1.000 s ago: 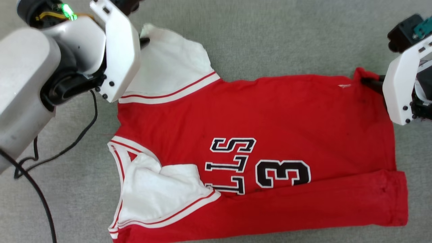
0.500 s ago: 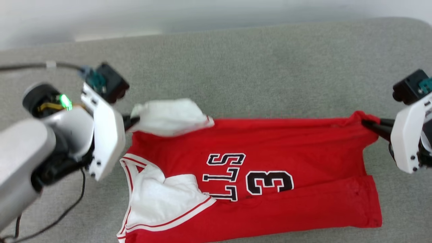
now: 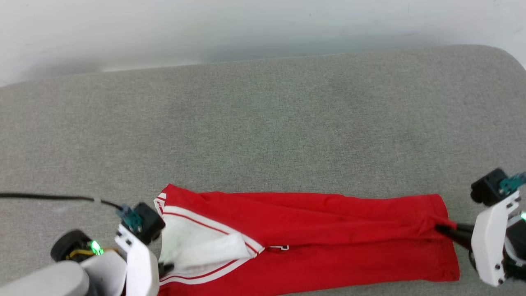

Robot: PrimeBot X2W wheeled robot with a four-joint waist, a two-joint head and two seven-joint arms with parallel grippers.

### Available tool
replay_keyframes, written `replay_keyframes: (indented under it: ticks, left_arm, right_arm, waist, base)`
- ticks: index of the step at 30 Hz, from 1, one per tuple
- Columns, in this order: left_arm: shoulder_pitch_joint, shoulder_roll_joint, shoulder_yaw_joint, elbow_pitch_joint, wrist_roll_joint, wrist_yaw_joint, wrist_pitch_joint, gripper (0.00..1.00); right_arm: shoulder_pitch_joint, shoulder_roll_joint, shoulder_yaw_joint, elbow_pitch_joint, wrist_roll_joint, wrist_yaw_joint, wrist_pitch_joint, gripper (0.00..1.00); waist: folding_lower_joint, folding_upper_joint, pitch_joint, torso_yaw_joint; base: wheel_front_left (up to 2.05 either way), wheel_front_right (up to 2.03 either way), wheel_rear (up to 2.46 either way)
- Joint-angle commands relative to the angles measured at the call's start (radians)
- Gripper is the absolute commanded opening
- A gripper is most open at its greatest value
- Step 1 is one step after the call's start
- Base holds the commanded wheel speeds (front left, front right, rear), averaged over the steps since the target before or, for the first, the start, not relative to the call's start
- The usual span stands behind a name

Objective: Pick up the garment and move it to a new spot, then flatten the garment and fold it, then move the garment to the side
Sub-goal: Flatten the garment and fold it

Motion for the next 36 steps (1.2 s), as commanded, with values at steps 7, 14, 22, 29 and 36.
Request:
replay_keyframes:
  ticks: [7, 14, 22, 29, 36]
  left_arm:
    - [0.101, -0.062, 0.001, 0.049, -0.009, 0.052, -0.107, 1.00]
    - [0.116, -0.051, 0.066, 0.027, 0.036, 0.119, -0.282, 1.00]
    - [0.158, -0.109, 0.177, 0.069, 0.144, 0.319, -0.617, 1.00]
    - [0.251, -0.204, 0.310, 0.101, 0.232, 0.484, -0.718, 1.00]
    - [0.405, -0.336, 0.542, 0.070, 0.439, 0.555, -0.720, 1.00]
  right_arm:
    - [0.057, 0.074, -0.009, 0.072, -0.026, 0.000, -0.038, 1.00]
    - [0.042, 0.034, -0.073, 0.013, -0.042, 0.000, -0.086, 1.00]
    - [0.109, 0.009, -0.256, 0.027, -0.002, 0.000, -0.183, 1.00]
    - [0.207, 0.057, -0.330, 0.086, 0.067, 0.000, -0.172, 1.00]
    - [0.279, 0.107, -0.345, 0.099, 0.129, 0.000, -0.120, 1.00]
  waist:
    - [0.0002, 0.0000, 0.007, -0.003]
    - [0.0002, 0.0000, -0.014, -0.008]
    - [0.0002, 0.0000, -0.017, -0.006]
    - [0.0002, 0.0000, -0.001, -0.001]
    - [0.0002, 0.0000, 0.023, 0.012]
  base:
    - [0.00, 0.00, 0.00]
    - [0.00, 0.00, 0.00]
    - [0.00, 0.00, 0.00]
    - [0.00, 0.00, 0.00]
    - [0.00, 0.00, 0.00]
